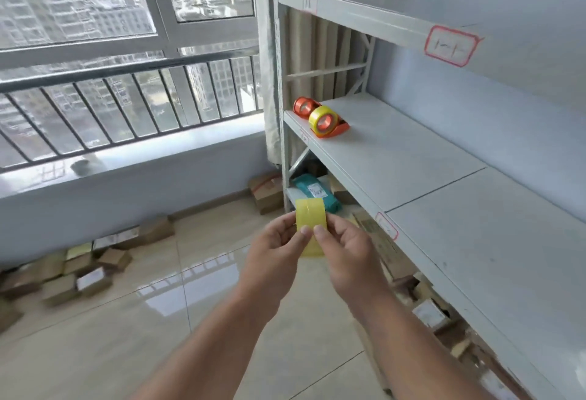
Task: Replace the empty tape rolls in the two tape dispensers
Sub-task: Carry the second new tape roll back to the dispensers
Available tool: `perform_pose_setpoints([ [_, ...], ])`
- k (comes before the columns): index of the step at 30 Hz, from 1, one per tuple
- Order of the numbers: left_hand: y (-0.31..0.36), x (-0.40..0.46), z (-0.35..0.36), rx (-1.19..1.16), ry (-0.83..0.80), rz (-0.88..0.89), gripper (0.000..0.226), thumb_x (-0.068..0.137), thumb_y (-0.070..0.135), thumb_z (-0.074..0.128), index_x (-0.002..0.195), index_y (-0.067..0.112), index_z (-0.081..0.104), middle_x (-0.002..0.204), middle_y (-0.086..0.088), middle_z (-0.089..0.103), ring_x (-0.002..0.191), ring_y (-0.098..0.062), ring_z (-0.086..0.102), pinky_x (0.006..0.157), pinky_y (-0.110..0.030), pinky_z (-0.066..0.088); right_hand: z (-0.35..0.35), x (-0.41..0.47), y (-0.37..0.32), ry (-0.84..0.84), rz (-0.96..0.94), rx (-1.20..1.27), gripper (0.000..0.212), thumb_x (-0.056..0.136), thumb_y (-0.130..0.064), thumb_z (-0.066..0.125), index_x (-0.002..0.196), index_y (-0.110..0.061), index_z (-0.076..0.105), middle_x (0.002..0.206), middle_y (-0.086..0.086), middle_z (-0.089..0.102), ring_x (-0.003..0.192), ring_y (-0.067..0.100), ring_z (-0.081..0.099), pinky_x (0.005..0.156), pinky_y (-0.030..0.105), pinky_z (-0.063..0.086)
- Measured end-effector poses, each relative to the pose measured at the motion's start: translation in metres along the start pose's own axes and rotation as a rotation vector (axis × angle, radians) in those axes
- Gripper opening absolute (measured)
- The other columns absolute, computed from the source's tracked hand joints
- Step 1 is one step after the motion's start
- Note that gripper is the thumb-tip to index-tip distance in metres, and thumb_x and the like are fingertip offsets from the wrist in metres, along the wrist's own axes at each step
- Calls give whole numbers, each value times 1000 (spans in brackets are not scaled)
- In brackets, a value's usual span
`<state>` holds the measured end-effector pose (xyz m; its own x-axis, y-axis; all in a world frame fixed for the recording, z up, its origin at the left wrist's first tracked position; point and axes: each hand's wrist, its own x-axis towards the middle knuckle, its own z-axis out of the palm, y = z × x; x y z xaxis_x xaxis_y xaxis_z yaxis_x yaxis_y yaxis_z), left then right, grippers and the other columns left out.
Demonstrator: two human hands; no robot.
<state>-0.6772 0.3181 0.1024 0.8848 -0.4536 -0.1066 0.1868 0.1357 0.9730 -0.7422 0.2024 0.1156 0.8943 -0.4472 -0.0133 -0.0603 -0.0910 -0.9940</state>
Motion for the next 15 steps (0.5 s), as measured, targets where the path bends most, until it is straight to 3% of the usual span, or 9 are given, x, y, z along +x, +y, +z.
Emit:
perform_pose_setpoints([
  [5, 10, 15, -49, 31, 116, 21, 25, 102, 10, 67, 126, 16, 74, 114, -5, 83, 114, -25, 75, 101, -35, 58, 53, 26, -8, -48, 8, 55, 27, 108, -22, 53, 123, -28, 75, 109, -7, 81, 109, 11, 75, 104, 43, 57],
  [8, 11, 32, -74, 72, 118, 23, 33, 99, 6, 71, 128, 20, 74, 115, -11, 81, 108, -29, 74, 104, -42, 57, 75, 45, -9, -61, 22, 94, 28, 108, -17, 53, 118, -29, 76, 107, -7, 82, 107, 10, 76, 102, 39, 57],
  [10, 11, 45, -86, 76, 111, 24, 37, 97, 1, 70, 128, 19, 74, 117, -17, 79, 101, -23, 72, 103, -43, 56, 86, 59, -8, -75, 36, 113, 28, 108, -15, 53, 117, -27, 77, 106, -6, 83, 106, 11, 76, 102, 38, 57],
  [15, 17, 83, -101, 52, 160, 25, 29, 99, 6, 70, 126, 15, 74, 114, -11, 81, 101, -17, 74, 93, -29, 59, 104, 104, 0, -128, 12, 115, 29, 108, -15, 52, 120, -24, 76, 107, -6, 82, 106, 9, 75, 98, 32, 58],
])
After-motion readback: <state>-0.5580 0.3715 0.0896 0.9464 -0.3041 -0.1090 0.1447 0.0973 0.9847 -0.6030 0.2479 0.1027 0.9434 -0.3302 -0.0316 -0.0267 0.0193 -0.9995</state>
